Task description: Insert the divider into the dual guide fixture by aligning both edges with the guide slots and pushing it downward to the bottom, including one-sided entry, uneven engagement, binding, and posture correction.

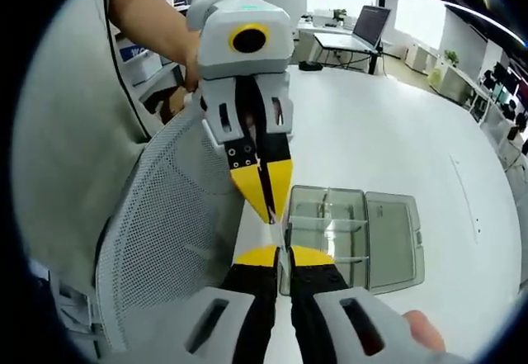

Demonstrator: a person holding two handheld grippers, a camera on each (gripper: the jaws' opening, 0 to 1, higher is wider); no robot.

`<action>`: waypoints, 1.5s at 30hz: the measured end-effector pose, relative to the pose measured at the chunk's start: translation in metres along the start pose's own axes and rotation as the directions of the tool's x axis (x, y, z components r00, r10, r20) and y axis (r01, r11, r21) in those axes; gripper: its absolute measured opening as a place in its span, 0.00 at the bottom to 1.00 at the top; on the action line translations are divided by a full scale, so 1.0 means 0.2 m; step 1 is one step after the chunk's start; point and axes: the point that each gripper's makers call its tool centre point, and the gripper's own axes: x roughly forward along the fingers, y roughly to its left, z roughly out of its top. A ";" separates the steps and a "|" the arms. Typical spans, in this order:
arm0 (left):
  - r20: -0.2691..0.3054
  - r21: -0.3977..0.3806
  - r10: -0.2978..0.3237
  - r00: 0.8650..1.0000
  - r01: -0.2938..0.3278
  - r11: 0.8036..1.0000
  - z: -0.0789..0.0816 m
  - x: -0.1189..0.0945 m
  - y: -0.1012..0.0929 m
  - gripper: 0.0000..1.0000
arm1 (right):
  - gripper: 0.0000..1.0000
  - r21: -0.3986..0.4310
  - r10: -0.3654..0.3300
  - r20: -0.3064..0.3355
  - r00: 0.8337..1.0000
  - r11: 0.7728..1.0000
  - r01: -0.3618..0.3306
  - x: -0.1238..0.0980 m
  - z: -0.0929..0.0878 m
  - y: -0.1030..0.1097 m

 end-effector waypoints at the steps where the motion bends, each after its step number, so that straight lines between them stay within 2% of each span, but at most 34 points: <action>1: 0.000 0.002 0.000 1.000 0.000 1.000 0.00 0.00 0.00 0.00 | 0.00 -0.001 0.001 0.001 1.000 1.000 -0.001 0.00 0.00 0.00; 8: 0.001 -0.007 -0.002 1.000 0.002 1.000 -0.02 -0.01 0.02 0.00 | 0.00 0.018 0.016 0.015 1.000 1.000 -0.016 0.01 0.01 0.02; 14: -0.014 -0.025 0.008 1.000 -0.008 1.000 -0.04 0.00 0.03 0.00 | 0.00 0.067 0.027 0.007 1.000 0.997 -0.027 0.01 0.01 0.02; 18: -0.021 -0.047 0.020 1.000 -0.020 0.999 -0.05 0.01 0.04 0.01 | 0.00 0.134 0.027 0.014 1.000 0.991 -0.029 0.01 0.01 0.02; 21: -0.032 -0.045 0.023 0.999 -0.024 0.999 -0.06 0.03 0.04 0.02 | 0.00 0.144 0.027 0.015 1.000 0.989 -0.029 0.01 0.01 0.02; 22: -0.037 -0.044 0.022 0.999 -0.024 0.999 -0.06 0.03 0.04 0.02 | 0.00 0.183 0.029 0.010 1.000 0.983 -0.030 0.02 0.01 0.02; 26: -0.050 -0.051 0.019 0.999 -0.022 0.998 -0.08 0.04 0.04 0.03 | 0.00 0.252 0.039 0.020 0.999 0.967 -0.042 0.02 0.02 0.03; 27: -0.051 -0.050 0.021 0.999 -0.023 0.998 -0.09 0.04 0.04 0.03 | 0.00 0.243 0.038 0.022 0.999 0.969 -0.042 0.02 0.02 0.03; 30: -0.066 -0.041 0.015 0.998 -0.018 0.999 -0.11 0.05 0.03 0.03 | 0.00 0.292 0.049 0.041 0.998 0.955 -0.059 0.03 0.03 0.03; 32: -0.070 -0.039 0.017 0.997 -0.020 0.999 -0.11 0.05 0.02 0.03 | 0.00 0.307 0.053 0.032 0.998 0.950 -0.061 0.03 0.02 0.04; 40: -0.083 -0.065 0.021 0.996 -0.027 0.998 -0.14 0.07 0.02 0.04 | 0.00 0.329 0.054 0.027 0.998 0.943 -0.060 0.04 0.02 0.04; 45: -0.063 -0.087 0.041 0.997 -0.046 0.995 -0.13 0.05 0.04 0.05 | 0.00 0.320 0.043 0.019 0.999 0.946 -0.047 0.05 0.03 0.03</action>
